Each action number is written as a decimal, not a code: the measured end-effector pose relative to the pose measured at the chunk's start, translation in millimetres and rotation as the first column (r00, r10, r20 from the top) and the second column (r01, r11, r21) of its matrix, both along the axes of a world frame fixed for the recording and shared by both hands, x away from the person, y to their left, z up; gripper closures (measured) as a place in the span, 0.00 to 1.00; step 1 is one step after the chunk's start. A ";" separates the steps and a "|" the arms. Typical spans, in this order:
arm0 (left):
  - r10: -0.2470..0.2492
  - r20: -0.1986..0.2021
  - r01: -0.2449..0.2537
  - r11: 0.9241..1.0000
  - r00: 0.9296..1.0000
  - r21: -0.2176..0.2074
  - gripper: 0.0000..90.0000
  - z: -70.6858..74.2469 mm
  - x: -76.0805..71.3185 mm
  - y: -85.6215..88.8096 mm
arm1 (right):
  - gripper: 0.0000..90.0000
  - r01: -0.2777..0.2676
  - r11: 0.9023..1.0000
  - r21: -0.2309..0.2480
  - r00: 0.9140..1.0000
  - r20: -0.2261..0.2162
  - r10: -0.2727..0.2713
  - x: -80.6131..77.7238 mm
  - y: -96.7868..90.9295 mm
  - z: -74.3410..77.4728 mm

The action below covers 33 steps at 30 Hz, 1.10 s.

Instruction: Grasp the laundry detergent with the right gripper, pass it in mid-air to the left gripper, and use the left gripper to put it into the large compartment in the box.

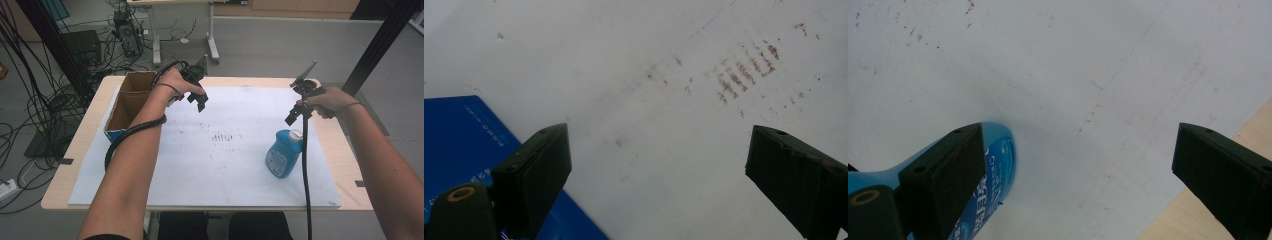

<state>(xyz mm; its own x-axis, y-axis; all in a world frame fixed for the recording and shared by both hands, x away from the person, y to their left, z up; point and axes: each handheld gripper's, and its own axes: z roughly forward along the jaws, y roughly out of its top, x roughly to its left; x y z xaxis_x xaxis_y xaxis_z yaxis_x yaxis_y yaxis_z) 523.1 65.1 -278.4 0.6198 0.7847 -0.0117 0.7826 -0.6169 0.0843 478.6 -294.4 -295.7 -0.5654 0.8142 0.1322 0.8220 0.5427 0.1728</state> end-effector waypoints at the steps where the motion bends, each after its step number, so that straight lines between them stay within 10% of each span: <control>1: 0.005 0.000 -0.005 1.000 1.000 -0.002 0.13 -0.3 -0.1 -0.1 | 0.08 -0.001 1.000 -0.001 1.000 0.000 0.001 0.0 0.1 0.3; 33: 0.026 -0.012 -0.026 0.999 1.000 -0.028 0.13 1.5 -17.0 11.8 | 0.08 0.006 1.000 -0.006 1.000 0.019 -0.006 -13.1 -17.3 11.1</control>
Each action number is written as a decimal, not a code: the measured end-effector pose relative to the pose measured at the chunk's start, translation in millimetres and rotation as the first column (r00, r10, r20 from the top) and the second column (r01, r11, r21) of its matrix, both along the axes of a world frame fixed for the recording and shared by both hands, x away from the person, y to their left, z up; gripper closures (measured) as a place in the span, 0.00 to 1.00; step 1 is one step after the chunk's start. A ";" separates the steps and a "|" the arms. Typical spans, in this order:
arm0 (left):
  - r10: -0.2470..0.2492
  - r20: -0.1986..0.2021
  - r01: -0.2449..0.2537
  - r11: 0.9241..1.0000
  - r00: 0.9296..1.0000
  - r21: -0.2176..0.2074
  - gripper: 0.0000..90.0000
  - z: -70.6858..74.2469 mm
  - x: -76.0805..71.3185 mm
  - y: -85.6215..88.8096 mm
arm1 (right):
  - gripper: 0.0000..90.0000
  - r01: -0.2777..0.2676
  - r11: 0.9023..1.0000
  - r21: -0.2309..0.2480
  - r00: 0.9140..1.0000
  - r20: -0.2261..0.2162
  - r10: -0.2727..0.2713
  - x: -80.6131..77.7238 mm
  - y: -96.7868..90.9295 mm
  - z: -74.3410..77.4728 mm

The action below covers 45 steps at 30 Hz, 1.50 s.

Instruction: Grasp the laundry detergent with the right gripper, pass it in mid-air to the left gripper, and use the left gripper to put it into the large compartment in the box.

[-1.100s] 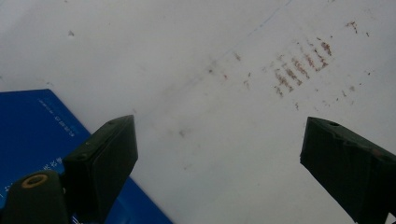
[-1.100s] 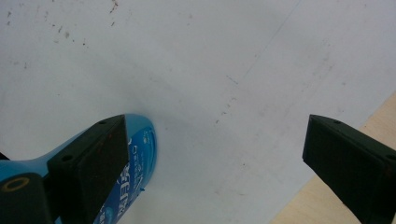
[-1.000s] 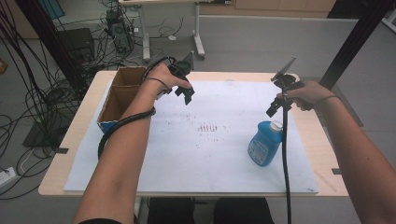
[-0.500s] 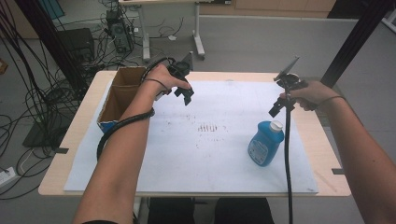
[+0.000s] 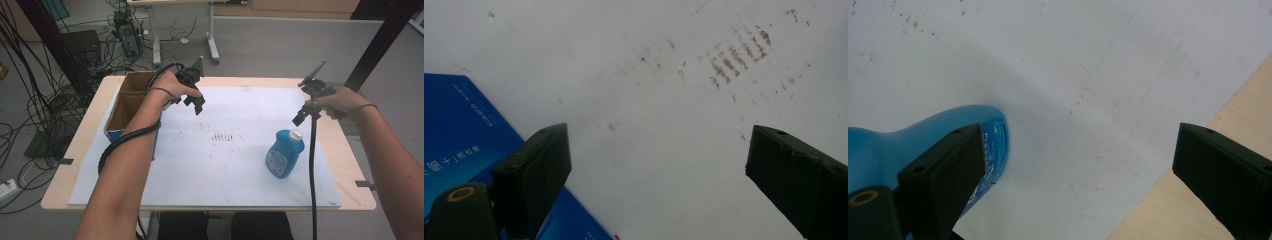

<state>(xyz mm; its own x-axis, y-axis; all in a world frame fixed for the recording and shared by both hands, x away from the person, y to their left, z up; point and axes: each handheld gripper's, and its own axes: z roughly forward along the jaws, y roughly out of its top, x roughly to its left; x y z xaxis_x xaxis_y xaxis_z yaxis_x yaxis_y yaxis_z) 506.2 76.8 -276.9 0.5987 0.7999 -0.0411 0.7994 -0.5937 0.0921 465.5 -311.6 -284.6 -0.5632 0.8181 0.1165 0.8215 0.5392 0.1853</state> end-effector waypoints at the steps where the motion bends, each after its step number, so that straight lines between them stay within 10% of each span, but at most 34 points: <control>1: -0.002 -0.006 0.002 1.000 1.000 0.000 0.13 -0.9 -1.8 1.0 | 0.08 0.002 1.000 0.001 1.000 -0.001 -0.002 -0.5 -0.5 0.1; 45: 0.010 0.009 -0.009 0.998 1.000 -0.057 0.13 -22.1 -59.7 9.0 | 0.07 0.017 1.000 0.022 1.000 0.020 -0.017 -44.8 -40.9 -18.9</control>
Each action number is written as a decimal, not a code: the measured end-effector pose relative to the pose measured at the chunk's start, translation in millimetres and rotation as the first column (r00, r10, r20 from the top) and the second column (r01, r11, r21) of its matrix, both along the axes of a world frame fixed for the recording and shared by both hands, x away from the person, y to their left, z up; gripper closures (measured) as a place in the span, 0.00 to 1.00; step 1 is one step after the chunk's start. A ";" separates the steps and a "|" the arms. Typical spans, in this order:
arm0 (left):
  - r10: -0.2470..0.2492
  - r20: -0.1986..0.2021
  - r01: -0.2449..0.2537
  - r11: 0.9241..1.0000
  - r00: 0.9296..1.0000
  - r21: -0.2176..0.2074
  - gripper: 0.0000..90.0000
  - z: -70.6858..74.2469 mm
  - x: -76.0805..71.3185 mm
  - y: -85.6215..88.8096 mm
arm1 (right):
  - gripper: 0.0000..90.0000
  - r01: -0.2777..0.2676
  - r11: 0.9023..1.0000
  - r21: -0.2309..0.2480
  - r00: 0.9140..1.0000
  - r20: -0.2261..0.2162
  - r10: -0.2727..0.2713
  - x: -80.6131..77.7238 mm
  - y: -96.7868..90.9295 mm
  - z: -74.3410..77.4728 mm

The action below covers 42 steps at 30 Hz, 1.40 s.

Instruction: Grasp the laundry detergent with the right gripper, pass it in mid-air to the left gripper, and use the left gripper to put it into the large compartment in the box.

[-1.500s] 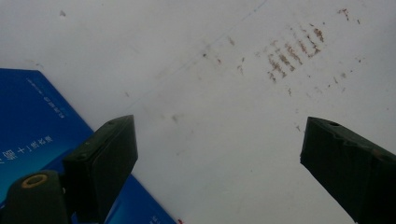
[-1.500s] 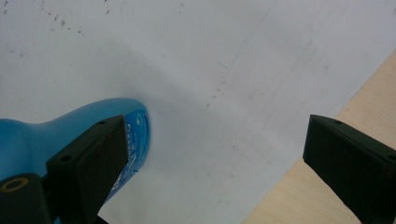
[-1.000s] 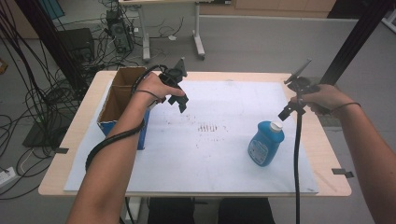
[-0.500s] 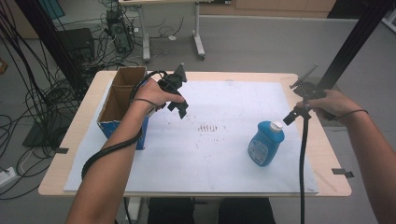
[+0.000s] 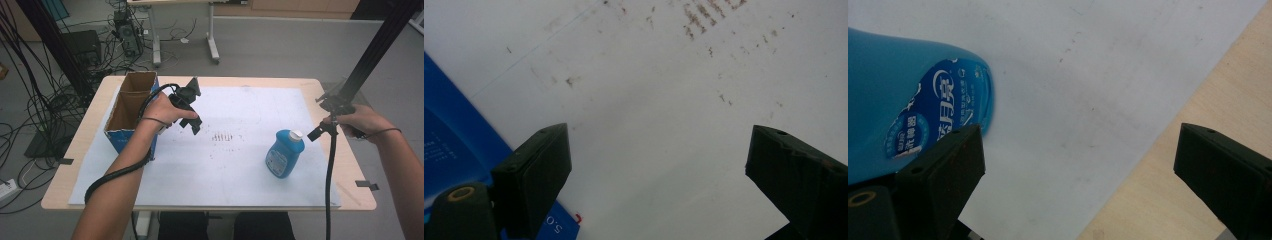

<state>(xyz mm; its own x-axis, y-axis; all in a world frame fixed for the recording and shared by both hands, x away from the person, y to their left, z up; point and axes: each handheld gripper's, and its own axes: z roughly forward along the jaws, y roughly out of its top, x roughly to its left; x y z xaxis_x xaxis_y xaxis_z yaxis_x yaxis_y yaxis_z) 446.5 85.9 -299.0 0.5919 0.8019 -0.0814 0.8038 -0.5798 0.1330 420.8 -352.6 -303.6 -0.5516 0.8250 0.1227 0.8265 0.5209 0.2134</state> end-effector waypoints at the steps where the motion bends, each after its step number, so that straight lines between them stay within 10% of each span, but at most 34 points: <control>1: 0.000 0.000 0.000 1.000 1.000 0.000 0.13 0.0 0.0 0.0 | 0.07 0.000 1.000 0.000 1.000 0.000 0.000 0.0 0.0 0.0; 42: -0.017 0.026 0.019 0.997 1.000 -0.075 0.12 -19.7 -46.7 4.1 | 0.06 -0.021 0.997 0.068 0.998 0.052 0.018 -61.5 -7.6 -12.4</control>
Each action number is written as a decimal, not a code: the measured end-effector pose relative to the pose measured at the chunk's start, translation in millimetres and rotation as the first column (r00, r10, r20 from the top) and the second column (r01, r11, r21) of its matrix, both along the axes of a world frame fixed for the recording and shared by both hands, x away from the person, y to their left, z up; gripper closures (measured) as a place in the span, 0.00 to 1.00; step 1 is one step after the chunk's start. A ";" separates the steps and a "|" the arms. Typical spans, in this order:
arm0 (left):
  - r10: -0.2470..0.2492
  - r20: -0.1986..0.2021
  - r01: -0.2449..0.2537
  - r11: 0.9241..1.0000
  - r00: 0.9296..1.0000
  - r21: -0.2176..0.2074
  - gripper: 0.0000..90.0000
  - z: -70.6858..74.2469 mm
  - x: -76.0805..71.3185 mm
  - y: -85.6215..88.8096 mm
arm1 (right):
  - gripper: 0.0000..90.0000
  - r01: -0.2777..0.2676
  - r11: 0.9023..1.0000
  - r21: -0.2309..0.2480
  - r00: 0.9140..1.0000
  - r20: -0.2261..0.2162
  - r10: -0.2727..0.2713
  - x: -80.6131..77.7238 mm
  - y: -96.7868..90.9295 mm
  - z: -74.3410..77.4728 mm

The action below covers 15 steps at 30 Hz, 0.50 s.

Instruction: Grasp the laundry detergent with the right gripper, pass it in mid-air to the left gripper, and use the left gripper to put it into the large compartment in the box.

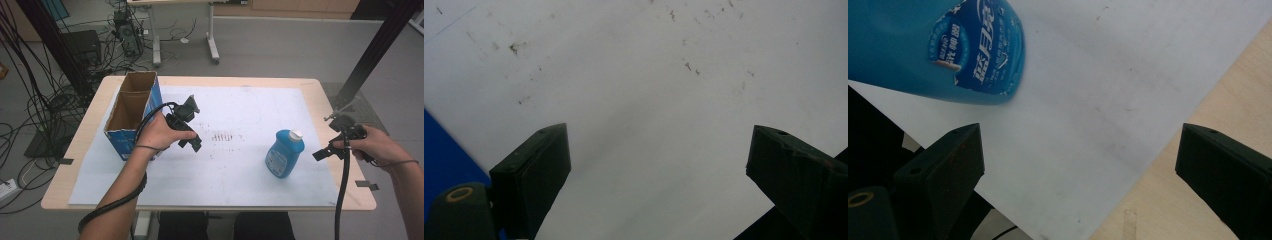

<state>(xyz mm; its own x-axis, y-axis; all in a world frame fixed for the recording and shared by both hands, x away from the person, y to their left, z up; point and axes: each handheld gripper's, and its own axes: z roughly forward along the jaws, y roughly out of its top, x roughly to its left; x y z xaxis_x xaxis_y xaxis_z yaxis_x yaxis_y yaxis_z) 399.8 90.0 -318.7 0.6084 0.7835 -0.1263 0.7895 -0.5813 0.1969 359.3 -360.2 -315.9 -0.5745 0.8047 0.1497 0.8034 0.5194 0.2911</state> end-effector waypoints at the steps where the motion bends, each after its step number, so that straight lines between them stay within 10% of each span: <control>1: 0.000 0.002 0.000 1.000 1.000 0.000 0.12 -0.3 -0.2 -0.2 | 0.06 -0.004 1.000 0.002 1.000 0.002 0.004 -1.5 0.9 0.0; 15: 0.002 0.011 -0.002 1.000 1.000 -0.011 0.12 -3.8 -6.0 1.6 | 0.06 -0.013 1.000 0.023 1.000 0.019 0.013 -19.5 7.9 -7.2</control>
